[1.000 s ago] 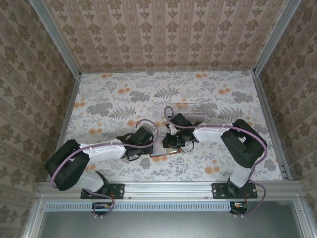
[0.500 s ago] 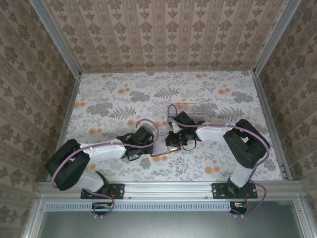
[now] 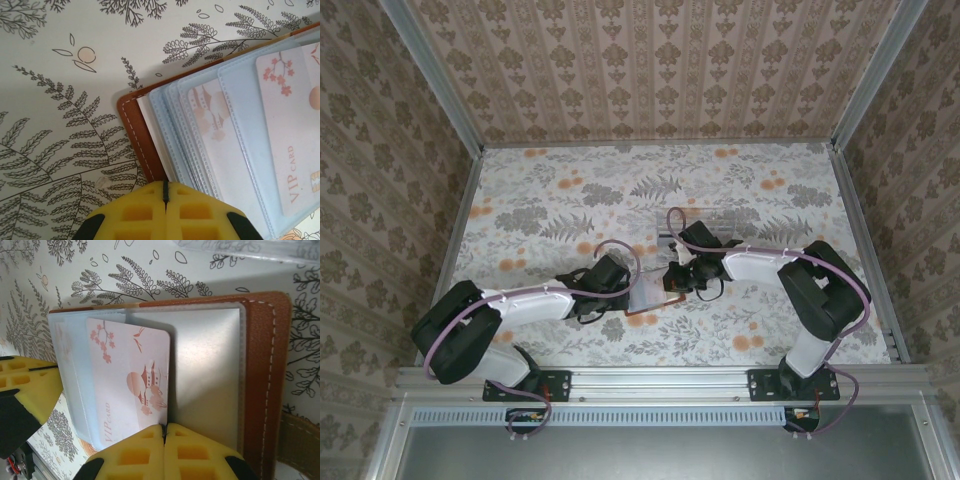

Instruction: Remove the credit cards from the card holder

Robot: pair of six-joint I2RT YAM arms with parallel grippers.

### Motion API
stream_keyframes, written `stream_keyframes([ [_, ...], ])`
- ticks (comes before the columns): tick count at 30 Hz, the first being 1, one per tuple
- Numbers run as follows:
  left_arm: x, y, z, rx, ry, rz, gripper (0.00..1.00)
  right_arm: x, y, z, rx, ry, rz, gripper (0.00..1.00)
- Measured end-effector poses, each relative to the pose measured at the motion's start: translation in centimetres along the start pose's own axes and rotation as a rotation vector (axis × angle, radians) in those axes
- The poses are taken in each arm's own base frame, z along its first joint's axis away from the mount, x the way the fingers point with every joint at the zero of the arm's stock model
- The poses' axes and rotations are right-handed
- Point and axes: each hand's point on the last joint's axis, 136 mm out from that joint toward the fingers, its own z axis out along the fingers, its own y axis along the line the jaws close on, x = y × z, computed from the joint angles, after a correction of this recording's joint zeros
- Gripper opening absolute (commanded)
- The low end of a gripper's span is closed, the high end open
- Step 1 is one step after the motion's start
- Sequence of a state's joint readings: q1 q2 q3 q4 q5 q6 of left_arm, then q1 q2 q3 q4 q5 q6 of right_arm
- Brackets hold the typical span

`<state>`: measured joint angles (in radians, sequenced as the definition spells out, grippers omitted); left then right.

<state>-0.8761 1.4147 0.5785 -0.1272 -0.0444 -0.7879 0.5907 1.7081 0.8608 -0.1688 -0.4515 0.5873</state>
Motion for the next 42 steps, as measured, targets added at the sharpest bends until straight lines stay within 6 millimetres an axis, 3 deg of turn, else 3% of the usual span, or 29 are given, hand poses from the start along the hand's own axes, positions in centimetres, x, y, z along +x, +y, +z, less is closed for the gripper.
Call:
stream_keyframes([
  [11, 0.0, 0.0, 0.0, 0.001, 0.003, 0.021, 0.00, 0.3, -0.6, -0.2, 0.037, 0.019, -0.027, 0.00],
  [21, -0.4, -0.6, 0.4, 0.002, 0.009, 0.041, 0.00, -1.8, 0.6, -0.3, 0.062, 0.001, -0.089, 0.00],
  [27, -0.4, -0.5, 0.3, -0.001, 0.009, 0.044, 0.00, -1.8, 0.6, -0.4, 0.066, 0.003, -0.088, 0.00],
  [32, 0.0, 0.1, -1.6, -0.019, 0.012, 0.047, 0.12, -1.4, 0.6, -0.5, 0.066, 0.006, -0.086, 0.00],
  [37, -0.4, -1.3, -3.7, 0.015, -0.020, 0.075, 0.14, -1.1, 1.0, -0.5, 0.061, 0.006, -0.094, 0.00],
  [42, -1.3, -3.4, -3.8, 0.041, -0.028, 0.097, 0.09, -0.7, 1.2, -0.3, 0.059, 0.014, -0.100, 0.00],
])
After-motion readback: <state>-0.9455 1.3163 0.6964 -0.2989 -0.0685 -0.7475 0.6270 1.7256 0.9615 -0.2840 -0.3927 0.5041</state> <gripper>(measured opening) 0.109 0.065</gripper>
